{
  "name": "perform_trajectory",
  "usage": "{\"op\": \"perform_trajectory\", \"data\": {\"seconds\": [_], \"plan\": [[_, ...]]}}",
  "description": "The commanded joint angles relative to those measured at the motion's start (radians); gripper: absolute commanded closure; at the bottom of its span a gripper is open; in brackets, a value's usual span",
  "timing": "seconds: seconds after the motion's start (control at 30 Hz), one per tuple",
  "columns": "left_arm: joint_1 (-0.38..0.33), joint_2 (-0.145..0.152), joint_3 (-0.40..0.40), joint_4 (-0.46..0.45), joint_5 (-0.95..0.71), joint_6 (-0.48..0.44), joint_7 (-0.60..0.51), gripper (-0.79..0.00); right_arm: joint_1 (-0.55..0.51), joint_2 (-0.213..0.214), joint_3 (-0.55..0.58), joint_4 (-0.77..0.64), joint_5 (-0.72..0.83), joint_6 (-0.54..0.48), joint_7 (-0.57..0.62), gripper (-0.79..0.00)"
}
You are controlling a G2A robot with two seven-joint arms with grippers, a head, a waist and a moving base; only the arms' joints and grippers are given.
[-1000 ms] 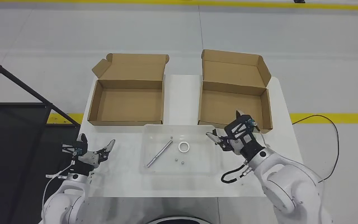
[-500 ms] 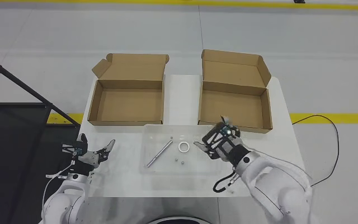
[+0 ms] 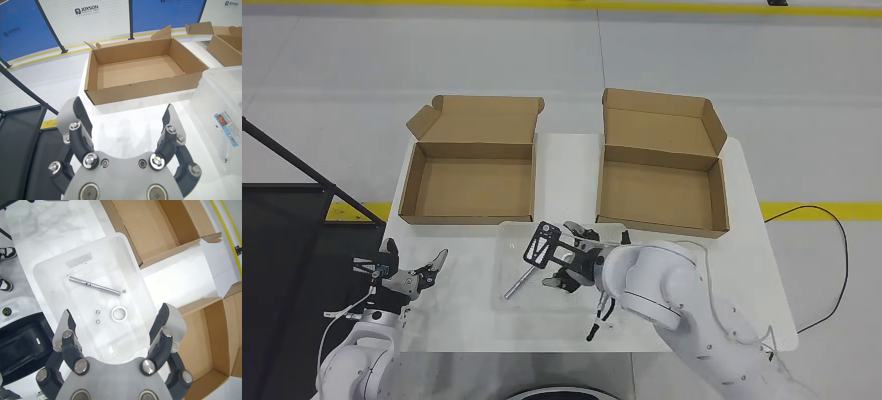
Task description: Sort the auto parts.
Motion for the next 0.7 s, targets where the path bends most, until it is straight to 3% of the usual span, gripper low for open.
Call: {"op": "perform_trajectory", "data": {"seconds": [0.0, 0.17, 0.27, 0.4, 0.5, 0.57, 0.6, 0.67], "plan": [[0.0, 0.0, 0.0, 0.0, 0.0, 0.0, 0.0, -0.785, -0.001, 0.0, 0.001, -0.001, -0.004, 0.001, -0.001, -0.785], [0.0, 0.0, 0.0, 0.0, 0.0, 0.0, 0.0, -0.785, -0.001, 0.0, 0.001, -0.001, -0.004, 0.001, -0.001, -0.785], [0.0, 0.0, 0.0, 0.0, 0.0, 0.0, 0.0, -0.785, -0.012, -0.004, -0.028, 0.014, -0.072, 0.058, -0.003, -0.785], [0.0, 0.0, 0.0, 0.0, 0.0, 0.0, 0.0, -0.785, 0.017, -0.023, -0.068, 0.052, -0.064, 0.167, 0.102, -0.785], [0.0, 0.0, 0.0, 0.0, 0.0, 0.0, 0.0, -0.785, 0.049, -0.036, -0.092, 0.08, -0.044, 0.209, 0.172, -0.714], [0.0, 0.0, 0.0, 0.0, 0.0, 0.0, 0.0, -0.785, 0.069, -0.045, -0.106, 0.098, -0.045, 0.253, 0.229, -0.563], [0.0, 0.0, 0.0, 0.0, 0.0, 0.0, 0.0, -0.785, 0.077, -0.05, -0.113, 0.106, -0.038, 0.275, 0.251, -0.529], [0.0, 0.0, 0.0, 0.0, 0.0, 0.0, 0.0, -0.785, 0.094, -0.059, -0.121, 0.137, -0.034, 0.32, 0.287, -0.517]]}}
